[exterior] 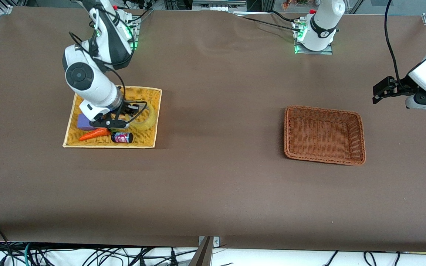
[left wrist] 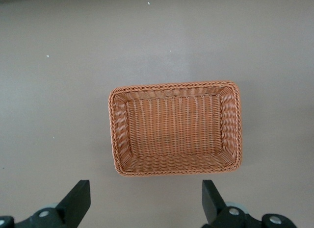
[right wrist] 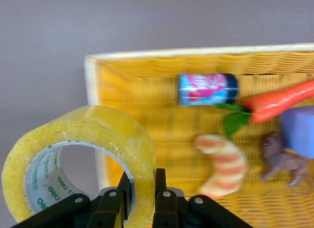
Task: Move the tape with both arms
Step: 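Carry the tape roll with the right gripper toward the table middle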
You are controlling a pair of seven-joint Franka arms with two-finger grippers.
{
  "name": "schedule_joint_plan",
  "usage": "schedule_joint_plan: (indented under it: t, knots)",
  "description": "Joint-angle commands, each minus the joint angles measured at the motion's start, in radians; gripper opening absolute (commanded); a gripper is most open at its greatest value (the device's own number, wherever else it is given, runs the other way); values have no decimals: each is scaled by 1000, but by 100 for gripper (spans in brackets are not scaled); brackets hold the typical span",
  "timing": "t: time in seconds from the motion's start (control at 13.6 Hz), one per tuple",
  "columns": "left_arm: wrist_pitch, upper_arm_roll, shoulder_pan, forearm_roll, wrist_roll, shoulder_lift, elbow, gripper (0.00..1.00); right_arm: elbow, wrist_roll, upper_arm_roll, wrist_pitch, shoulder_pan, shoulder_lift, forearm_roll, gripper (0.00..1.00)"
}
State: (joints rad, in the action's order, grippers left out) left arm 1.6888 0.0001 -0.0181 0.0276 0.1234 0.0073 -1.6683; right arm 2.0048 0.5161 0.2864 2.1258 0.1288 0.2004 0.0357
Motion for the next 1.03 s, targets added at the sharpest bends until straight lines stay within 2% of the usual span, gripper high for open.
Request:
schedule_joint_plan:
  t: [0.0,0.22,0.37,0.66,0.95]
  knots:
    - [-18,-3,4,3,2,11,28,100,-199,245,22,-33,128,140,-3,0]
    - [-18,-3,4,3,2,11,28,100,-413,503,20,-33,290,314,13,0]
    - [-18,-3,4,3,4,11,28,100,-509,608,19,-32,348,408,48,0]
    - [-21,-2,4,3,2,11,28,100,-543,656,17,-9,408,507,81,0]
    - [-18,-2,4,3,-1,11,28,100,-543,717,13,75,453,576,82,0]
